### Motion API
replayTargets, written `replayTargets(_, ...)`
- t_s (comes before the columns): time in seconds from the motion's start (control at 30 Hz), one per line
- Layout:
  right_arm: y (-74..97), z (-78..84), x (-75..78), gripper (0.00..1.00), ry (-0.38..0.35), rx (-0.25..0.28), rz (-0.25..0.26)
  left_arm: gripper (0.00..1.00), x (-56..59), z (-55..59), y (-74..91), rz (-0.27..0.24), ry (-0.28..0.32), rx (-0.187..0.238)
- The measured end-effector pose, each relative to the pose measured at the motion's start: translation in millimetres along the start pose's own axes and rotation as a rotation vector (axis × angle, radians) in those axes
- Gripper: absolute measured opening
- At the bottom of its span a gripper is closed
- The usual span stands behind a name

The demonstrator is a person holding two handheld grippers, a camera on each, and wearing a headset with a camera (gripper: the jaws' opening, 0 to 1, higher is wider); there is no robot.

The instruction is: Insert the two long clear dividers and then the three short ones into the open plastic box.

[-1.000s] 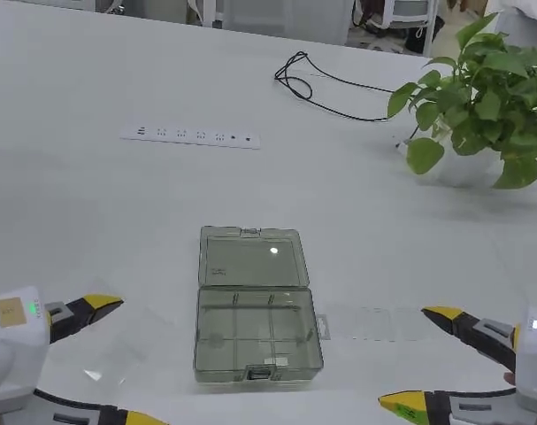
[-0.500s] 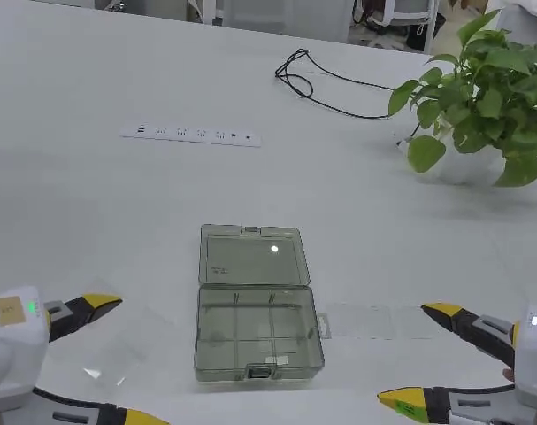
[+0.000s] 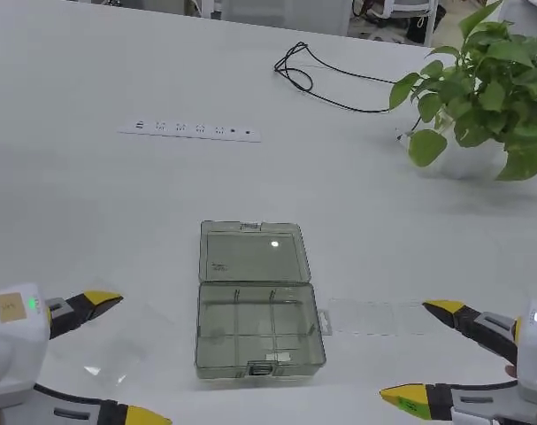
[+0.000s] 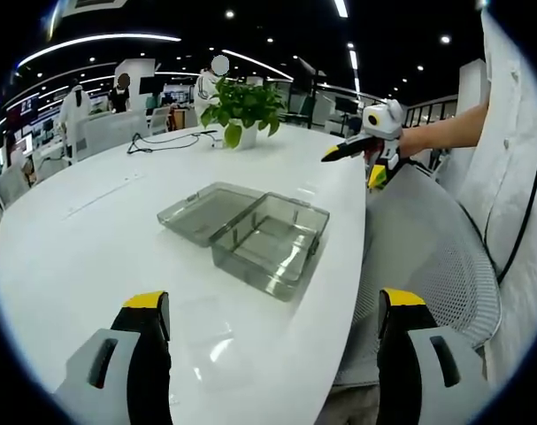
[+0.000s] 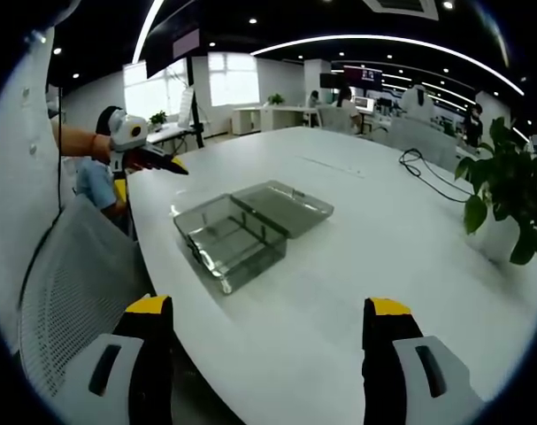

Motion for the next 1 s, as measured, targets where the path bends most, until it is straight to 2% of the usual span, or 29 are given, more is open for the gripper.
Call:
replayTargets(0.63, -1.3, -1.5, -0.2, 0.88, -0.006, 0.006, 0.003, 1.0, -4.2, 0.8, -0.6, 0.003, -0.003, -0.01)
replayTargets(0.87, -0.8, -0.8, -0.7, 0.88, -0.009, 0.006, 0.005, 0.98, -12.1, 2.3, 3.4, -0.029, 0.003, -0.016)
replayTargets(1.0, -0.7, -1.0, -1.5, 0.88, -0.011, 0.007, 0.004, 0.96, -21.9, 3.5, 8.0, -0.065, 0.009, -0.023)
Point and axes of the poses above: the centre of the closed fingertips' face, and the gripper's own axes: y roughly backward along the fingers, x roughly to its right, z roughly out of its underside, the point moved 3 cm from there along y, roughly backward along the fingers, and after that the axes turned 15 degrees about x, right-handed, at the moved point
